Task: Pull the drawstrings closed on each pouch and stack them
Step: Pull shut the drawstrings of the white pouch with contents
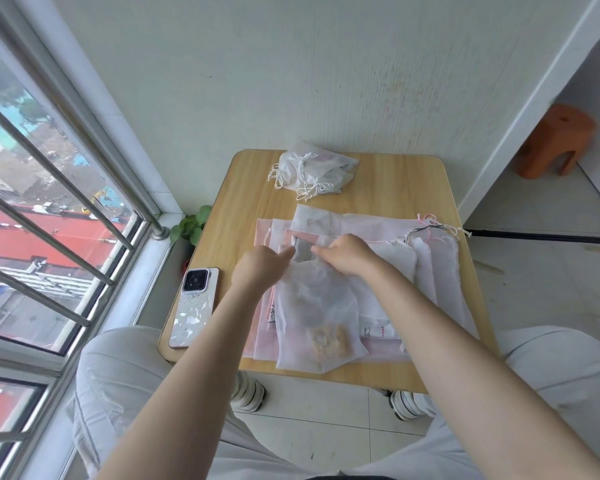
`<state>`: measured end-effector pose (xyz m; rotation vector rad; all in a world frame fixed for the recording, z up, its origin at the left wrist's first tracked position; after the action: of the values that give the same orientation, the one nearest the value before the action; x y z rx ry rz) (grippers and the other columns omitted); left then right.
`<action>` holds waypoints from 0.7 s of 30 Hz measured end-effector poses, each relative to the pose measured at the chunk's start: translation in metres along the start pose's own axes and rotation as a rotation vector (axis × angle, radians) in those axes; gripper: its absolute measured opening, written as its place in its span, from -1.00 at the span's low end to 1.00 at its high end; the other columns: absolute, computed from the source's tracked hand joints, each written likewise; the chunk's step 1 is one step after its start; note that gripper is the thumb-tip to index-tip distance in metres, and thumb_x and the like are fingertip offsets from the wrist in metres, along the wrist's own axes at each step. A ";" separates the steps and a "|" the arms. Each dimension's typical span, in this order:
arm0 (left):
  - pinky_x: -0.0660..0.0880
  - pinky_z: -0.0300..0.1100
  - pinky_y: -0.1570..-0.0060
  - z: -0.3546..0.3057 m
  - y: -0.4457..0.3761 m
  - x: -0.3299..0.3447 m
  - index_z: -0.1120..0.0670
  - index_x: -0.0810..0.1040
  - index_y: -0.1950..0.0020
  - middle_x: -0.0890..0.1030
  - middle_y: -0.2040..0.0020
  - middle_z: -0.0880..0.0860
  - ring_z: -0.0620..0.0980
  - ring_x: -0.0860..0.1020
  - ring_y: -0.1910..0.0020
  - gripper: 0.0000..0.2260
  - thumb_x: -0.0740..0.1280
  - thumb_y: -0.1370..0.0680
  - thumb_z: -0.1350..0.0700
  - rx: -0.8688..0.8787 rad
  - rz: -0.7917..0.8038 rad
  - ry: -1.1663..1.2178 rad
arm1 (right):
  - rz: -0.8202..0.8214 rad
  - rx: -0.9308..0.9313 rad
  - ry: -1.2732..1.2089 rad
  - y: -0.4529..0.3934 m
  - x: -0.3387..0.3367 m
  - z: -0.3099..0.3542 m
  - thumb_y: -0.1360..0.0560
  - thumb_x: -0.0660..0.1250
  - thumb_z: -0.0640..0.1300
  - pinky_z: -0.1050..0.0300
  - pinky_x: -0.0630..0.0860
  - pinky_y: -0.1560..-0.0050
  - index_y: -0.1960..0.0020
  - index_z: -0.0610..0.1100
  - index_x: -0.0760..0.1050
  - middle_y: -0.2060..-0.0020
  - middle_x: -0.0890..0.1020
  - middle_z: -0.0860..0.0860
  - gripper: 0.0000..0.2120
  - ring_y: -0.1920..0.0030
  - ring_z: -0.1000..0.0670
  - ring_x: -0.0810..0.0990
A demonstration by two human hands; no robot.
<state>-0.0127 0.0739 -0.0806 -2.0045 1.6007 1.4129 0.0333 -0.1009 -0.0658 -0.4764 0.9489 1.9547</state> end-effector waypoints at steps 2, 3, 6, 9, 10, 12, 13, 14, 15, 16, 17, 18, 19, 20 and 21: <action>0.20 -0.20 0.44 -0.004 0.004 0.006 0.11 0.33 0.45 0.34 0.50 -0.02 -0.01 0.31 0.48 -0.55 0.30 -0.52 -0.13 -0.010 0.017 0.066 | -0.009 -0.038 -0.085 -0.005 0.006 0.000 -0.54 0.31 -0.09 0.19 0.24 0.39 0.57 -0.07 0.47 0.59 0.39 0.13 -0.51 0.43 0.03 0.34; 0.17 -0.19 0.42 -0.006 0.004 0.010 0.11 0.35 0.46 0.31 0.52 -0.03 -0.01 0.28 0.47 -0.58 0.36 -0.49 -0.07 0.004 0.035 0.160 | -0.010 -0.056 -0.123 -0.008 0.009 0.000 -0.50 0.34 -0.12 0.19 0.24 0.34 0.50 -0.12 0.46 0.54 0.43 0.17 -0.61 0.37 0.02 0.38; 0.33 -0.16 0.28 -0.013 0.007 0.013 0.21 0.63 0.26 0.47 0.37 0.04 0.02 0.41 0.33 -0.78 0.45 -0.42 0.05 0.075 0.075 0.539 | -0.032 -0.108 -0.184 -0.015 0.012 0.001 -0.43 0.37 -0.14 0.16 0.22 0.31 0.45 -0.10 0.36 0.37 0.40 -0.01 -0.68 0.32 0.05 0.37; 0.53 -0.22 0.16 -0.023 0.014 0.015 0.22 0.66 0.04 0.65 0.20 0.07 -0.04 0.61 0.25 -0.89 0.38 -0.55 0.19 0.102 0.186 0.983 | -0.027 -0.111 -0.217 -0.014 0.012 0.000 -0.47 0.41 -0.04 0.27 0.25 0.41 0.42 -0.07 0.41 0.50 0.38 0.11 -0.66 0.48 0.14 0.33; 0.55 -0.24 0.15 -0.027 0.015 0.015 0.22 0.64 -0.01 0.66 0.20 0.07 -0.05 0.63 0.25 -0.88 0.34 -0.59 0.20 0.132 0.220 1.050 | -0.037 -0.111 -0.213 -0.014 0.012 -0.001 -0.47 0.42 0.00 0.30 0.27 0.41 0.42 -0.06 0.41 0.50 0.38 0.13 -0.65 0.48 0.16 0.33; 0.54 -0.27 0.16 -0.031 0.015 0.015 0.24 0.63 -0.06 0.63 0.25 0.08 -0.07 0.60 0.32 -0.85 0.28 -0.62 0.21 0.162 0.214 1.004 | -0.103 -0.122 -0.223 -0.015 0.006 -0.001 -0.49 0.38 -0.03 0.21 0.32 0.28 0.36 -0.12 0.44 0.42 0.41 0.06 -0.69 0.37 0.10 0.37; 0.52 -0.27 0.18 -0.031 0.014 0.014 0.24 0.63 -0.04 0.61 0.28 0.09 -0.08 0.56 0.37 -0.84 0.28 -0.62 0.21 0.154 0.179 0.929 | -0.164 -0.131 -0.248 -0.016 0.001 -0.001 -0.50 0.36 -0.05 0.16 0.34 0.22 0.30 -0.20 0.49 0.38 0.43 0.03 -0.71 0.31 0.07 0.40; 0.49 -0.26 0.18 -0.030 0.012 0.014 0.21 0.65 0.01 0.59 0.29 0.10 -0.08 0.53 0.40 -0.83 0.28 -0.62 0.20 0.144 0.147 0.830 | -0.230 -0.143 -0.291 -0.015 -0.007 0.001 -0.50 0.36 -0.06 0.14 0.36 0.18 0.23 -0.28 0.53 0.35 0.47 0.02 -0.72 0.28 0.06 0.42; 0.47 -0.24 0.16 -0.030 0.010 0.014 0.17 0.67 0.07 0.59 0.30 0.08 -0.08 0.51 0.39 -0.82 0.29 -0.61 0.17 0.142 0.136 0.724 | -0.291 -0.158 -0.351 -0.013 -0.014 0.004 -0.51 0.36 -0.07 0.14 0.39 0.15 0.17 -0.29 0.57 0.35 0.52 0.04 -0.74 0.28 0.07 0.46; 0.45 -0.21 0.14 -0.031 0.010 0.015 0.13 0.69 0.12 0.60 0.30 0.06 -0.08 0.50 0.37 -0.81 0.31 -0.60 0.14 0.156 0.153 0.629 | -0.336 -0.184 -0.415 -0.009 -0.022 0.010 -0.51 0.37 -0.09 0.16 0.43 0.13 0.15 -0.24 0.61 0.35 0.57 0.08 -0.80 0.29 0.09 0.50; 0.43 -0.21 0.13 -0.036 0.012 0.017 0.13 0.69 0.13 0.60 0.31 0.03 -0.08 0.49 0.34 -0.81 0.33 -0.58 0.12 0.186 0.198 0.566 | -0.366 -0.219 -0.461 -0.004 -0.029 0.017 -0.50 0.38 -0.11 0.16 0.49 0.11 0.13 -0.18 0.64 0.33 0.62 0.09 -0.86 0.27 0.11 0.55; 0.41 -0.22 0.12 -0.042 0.015 0.020 0.17 0.70 0.11 0.60 0.30 0.02 -0.08 0.48 0.31 -0.81 0.34 -0.56 0.11 0.221 0.259 0.540 | -0.373 -0.252 -0.491 -0.001 -0.035 0.023 -0.50 0.39 -0.11 0.16 0.53 0.10 0.13 -0.14 0.65 0.29 0.66 0.07 -0.88 0.23 0.10 0.59; 0.40 -0.23 0.12 -0.048 0.020 0.021 0.20 0.69 0.10 0.60 0.29 0.02 -0.07 0.48 0.28 -0.80 0.35 -0.55 0.09 0.253 0.320 0.531 | -0.356 -0.279 -0.514 0.002 -0.037 0.030 -0.50 0.39 -0.12 0.16 0.57 0.11 0.14 -0.13 0.66 0.25 0.69 0.02 -0.89 0.20 0.07 0.63; 0.40 -0.25 0.12 -0.055 0.024 0.022 0.21 0.68 0.14 0.59 0.28 0.02 -0.07 0.48 0.26 -0.79 0.36 -0.54 0.08 0.286 0.366 0.516 | -0.326 -0.292 -0.527 0.003 -0.036 0.034 -0.50 0.38 -0.12 0.18 0.58 0.15 0.16 -0.14 0.65 0.24 0.70 -0.04 -0.87 0.21 0.05 0.64; 0.40 -0.26 0.12 -0.061 0.027 0.022 0.17 0.65 0.22 0.59 0.29 0.02 -0.08 0.48 0.26 -0.78 0.37 -0.54 0.06 0.313 0.387 0.488 | -0.300 -0.300 -0.522 0.004 -0.035 0.037 -0.51 0.38 -0.12 0.20 0.57 0.23 0.18 -0.17 0.65 0.24 0.69 -0.11 -0.84 0.25 0.04 0.64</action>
<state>-0.0041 0.0082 -0.0559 -2.0160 2.3461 0.7142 0.0495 -0.0926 -0.0183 -0.2335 0.2395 1.8146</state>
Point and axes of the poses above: each hand's wrist, its own y-axis away from the middle knuckle, its own x-axis out of the palm, z = x × y, the point moved 8 cm from there along -y, towards the middle knuckle
